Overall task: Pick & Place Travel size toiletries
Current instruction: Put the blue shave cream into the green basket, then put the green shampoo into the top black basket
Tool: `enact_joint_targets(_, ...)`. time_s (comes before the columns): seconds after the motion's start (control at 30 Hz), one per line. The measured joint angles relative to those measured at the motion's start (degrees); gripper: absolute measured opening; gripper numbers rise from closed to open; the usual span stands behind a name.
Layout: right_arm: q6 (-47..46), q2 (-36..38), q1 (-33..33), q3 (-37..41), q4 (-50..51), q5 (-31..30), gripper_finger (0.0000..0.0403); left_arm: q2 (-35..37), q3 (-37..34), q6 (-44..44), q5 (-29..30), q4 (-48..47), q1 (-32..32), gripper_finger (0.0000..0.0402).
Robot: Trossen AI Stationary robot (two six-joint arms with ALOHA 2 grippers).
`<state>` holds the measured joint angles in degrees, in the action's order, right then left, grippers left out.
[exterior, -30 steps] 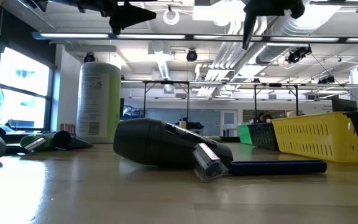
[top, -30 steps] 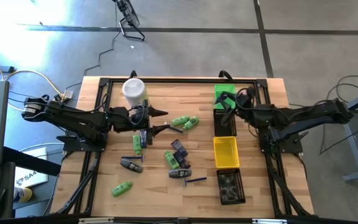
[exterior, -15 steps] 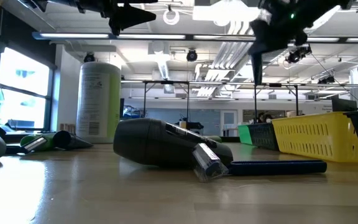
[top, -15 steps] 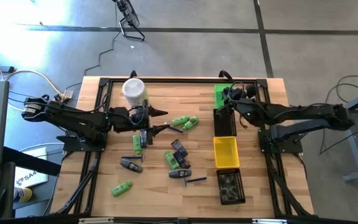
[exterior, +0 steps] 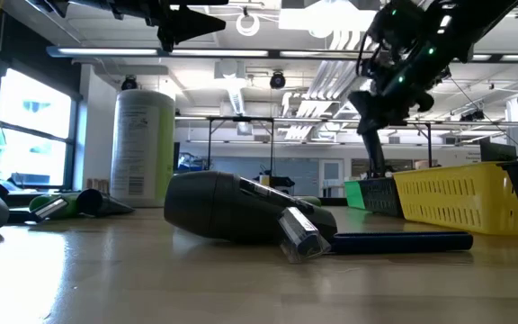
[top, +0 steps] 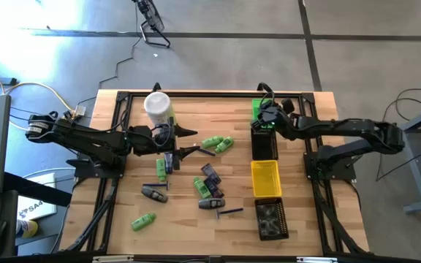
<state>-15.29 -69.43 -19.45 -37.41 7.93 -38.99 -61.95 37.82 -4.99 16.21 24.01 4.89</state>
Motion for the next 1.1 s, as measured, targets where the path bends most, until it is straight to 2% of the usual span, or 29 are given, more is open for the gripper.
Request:
enact_joint_targets(0.3, -1.4, -6.7, -3.5, 0.0, 0.0, 2.1, 0.0132, 0.0, 0.0, 0.0, 0.0, -0.2, 0.0, 0.0262)
enact_joint_targets(0.47, -1.6, -7.0, -5.2, 0.0, 0.0, 5.6, 0.0133, 0.0, 0.0, 0.0, 0.0, -0.2, 0.0, 0.0262)
enact_joint_targets(0.7, -1.5, -7.0, -5.8, 0.0, 0.1, 5.7, 0.0138, 0.0, 0.0, 0.0, 0.0, -0.2, 0.0, 0.0262)
enact_joint_targets(0.83, -1.6, -7.0, -5.8, 0.0, 0.0, 5.3, 0.0171, 0.0, 0.0, 0.0, 0.0, -0.2, 0.0, 0.0262)
enact_joint_targets(1.0, -1.5, -7.0, -5.8, 0.0, 0.0, 2.3, 0.0223, 0.0, 0.0, 0.0, 0.0, -0.2, 0.0, 0.0262)
enact_joint_targets(1.1, -1.3, -6.6, -5.8, 0.0, -0.4, 0.2, 0.0239, 0.0, 0.0, 0.0, 0.0, -0.2, 0.0, 0.0262)
